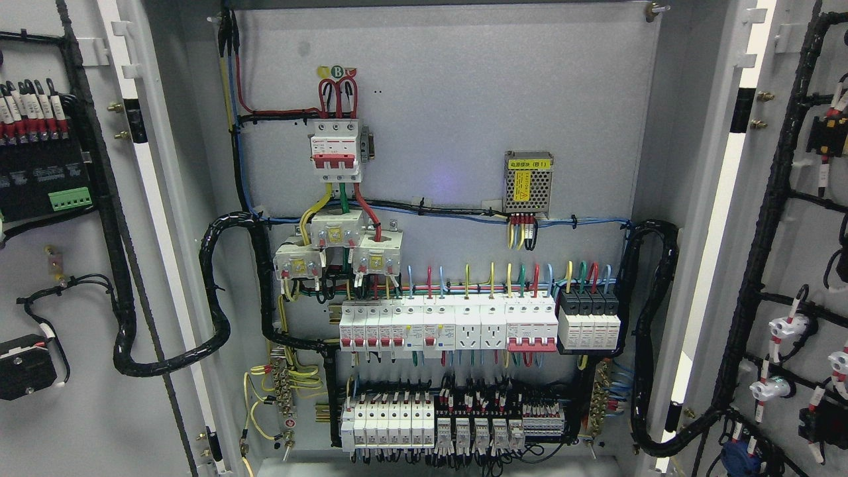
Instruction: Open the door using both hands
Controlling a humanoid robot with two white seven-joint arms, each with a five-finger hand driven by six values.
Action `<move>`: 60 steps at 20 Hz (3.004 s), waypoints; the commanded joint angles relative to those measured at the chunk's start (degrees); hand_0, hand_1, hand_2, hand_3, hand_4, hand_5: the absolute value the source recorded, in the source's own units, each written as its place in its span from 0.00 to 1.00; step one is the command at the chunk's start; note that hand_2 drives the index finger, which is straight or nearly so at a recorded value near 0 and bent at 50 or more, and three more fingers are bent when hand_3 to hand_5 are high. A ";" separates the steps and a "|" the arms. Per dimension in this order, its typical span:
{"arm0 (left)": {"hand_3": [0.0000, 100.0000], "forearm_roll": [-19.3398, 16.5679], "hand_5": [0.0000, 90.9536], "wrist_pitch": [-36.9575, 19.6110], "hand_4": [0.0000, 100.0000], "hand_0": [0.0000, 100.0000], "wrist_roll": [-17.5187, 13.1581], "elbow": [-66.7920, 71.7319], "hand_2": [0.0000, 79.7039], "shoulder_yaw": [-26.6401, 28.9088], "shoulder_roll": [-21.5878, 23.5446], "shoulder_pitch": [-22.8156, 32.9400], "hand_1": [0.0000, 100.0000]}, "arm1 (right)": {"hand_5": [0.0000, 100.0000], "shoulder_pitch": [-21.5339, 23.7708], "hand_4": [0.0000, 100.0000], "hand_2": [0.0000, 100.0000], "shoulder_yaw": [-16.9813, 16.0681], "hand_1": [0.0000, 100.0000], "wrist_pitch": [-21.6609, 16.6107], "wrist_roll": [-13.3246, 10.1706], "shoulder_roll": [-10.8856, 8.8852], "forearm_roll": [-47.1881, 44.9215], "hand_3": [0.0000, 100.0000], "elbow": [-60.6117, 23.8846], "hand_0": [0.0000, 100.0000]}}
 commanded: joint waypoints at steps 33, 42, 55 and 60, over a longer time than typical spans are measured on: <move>0.00 -19.07 0.00 -1.60 0.04 0.00 0.85 86.58 0.00 5.31 -20.08 -32.99 0.00 | 0.00 -21.08 0.00 0.00 1.34 0.00 32.35 -25.69 20.42 18.89 0.00 50.11 0.00; 0.00 -30.50 0.00 -0.81 0.04 0.00 1.29 84.84 0.00 12.96 -20.35 -32.47 0.00 | 0.00 -22.13 0.00 0.00 0.90 0.00 40.61 -29.92 20.68 19.24 0.00 50.29 0.00; 0.00 -31.30 0.00 11.49 0.04 0.00 2.68 73.49 0.00 13.50 -20.61 -30.71 0.00 | 0.00 -23.10 0.00 0.00 0.99 0.00 44.75 -29.92 20.68 20.47 0.00 50.55 0.00; 0.00 -31.30 0.00 11.58 0.04 0.00 5.24 73.05 0.00 13.32 -20.52 -30.71 0.00 | 0.00 -23.19 0.00 0.00 0.99 0.00 44.75 -29.92 20.68 20.56 0.00 50.55 0.00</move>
